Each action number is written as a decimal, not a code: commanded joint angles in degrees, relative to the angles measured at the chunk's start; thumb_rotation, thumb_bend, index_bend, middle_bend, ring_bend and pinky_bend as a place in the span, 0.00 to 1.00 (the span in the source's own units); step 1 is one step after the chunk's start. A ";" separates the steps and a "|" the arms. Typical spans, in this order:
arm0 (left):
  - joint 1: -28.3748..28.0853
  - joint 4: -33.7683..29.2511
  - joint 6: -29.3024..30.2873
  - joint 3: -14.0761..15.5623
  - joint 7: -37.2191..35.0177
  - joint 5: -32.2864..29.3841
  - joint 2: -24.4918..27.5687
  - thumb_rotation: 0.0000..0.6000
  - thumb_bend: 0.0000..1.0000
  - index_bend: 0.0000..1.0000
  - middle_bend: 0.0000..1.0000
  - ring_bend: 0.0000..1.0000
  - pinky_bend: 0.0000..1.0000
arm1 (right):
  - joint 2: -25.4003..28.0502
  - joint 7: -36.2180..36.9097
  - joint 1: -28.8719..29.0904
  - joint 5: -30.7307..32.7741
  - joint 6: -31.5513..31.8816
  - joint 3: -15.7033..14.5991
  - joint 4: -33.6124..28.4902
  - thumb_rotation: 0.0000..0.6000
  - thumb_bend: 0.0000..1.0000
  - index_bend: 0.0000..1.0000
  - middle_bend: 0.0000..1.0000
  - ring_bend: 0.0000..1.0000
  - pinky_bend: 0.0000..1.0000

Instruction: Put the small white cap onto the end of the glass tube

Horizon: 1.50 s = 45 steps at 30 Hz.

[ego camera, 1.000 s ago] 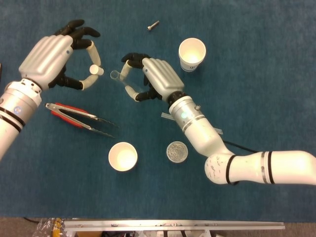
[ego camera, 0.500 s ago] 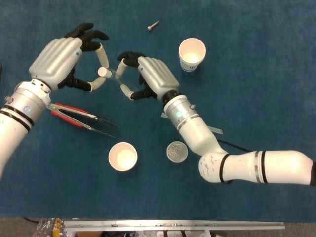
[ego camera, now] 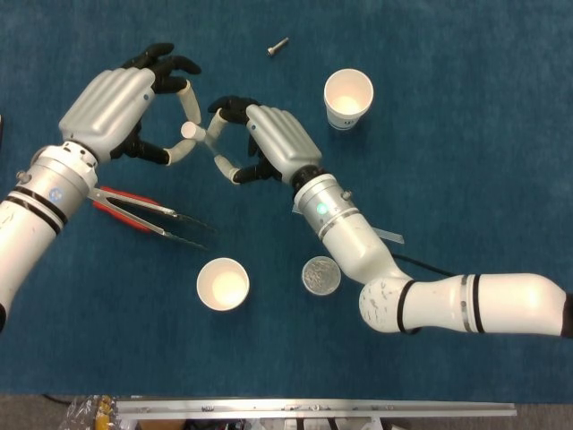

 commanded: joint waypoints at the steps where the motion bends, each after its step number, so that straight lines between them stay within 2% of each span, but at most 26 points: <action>1: -0.03 0.11 -0.05 0.04 -0.02 -0.01 0.02 1.00 0.33 0.55 0.18 0.00 0.05 | 0.00 -0.08 0.01 0.08 -0.12 -0.13 0.15 1.00 0.39 0.67 0.25 0.19 0.53; 31: -0.97 1.70 -0.78 0.95 0.43 0.32 -2.24 1.00 0.33 0.54 0.18 0.00 0.05 | -0.51 0.03 0.76 0.91 -0.49 0.58 0.77 1.00 0.39 0.67 0.25 0.19 0.53; 33: -0.92 1.66 -0.70 1.00 0.58 0.61 -2.01 1.00 0.33 0.51 0.17 0.00 0.05 | -0.23 -0.23 0.72 1.18 -0.54 0.49 0.53 1.00 0.39 0.67 0.25 0.19 0.53; 40: -0.21 1.14 -0.45 1.21 0.67 1.75 -0.04 1.00 0.32 0.25 0.08 0.00 0.05 | 1.99 -2.37 0.51 2.19 -0.45 -0.27 -1.42 1.00 0.39 0.67 0.25 0.19 0.53; 45: 1.04 1.09 0.46 1.66 0.87 3.22 1.95 1.00 0.32 0.18 0.04 0.00 0.05 | 5.26 -5.41 0.43 4.04 -0.48 -1.27 -4.41 1.00 0.39 0.67 0.25 0.19 0.53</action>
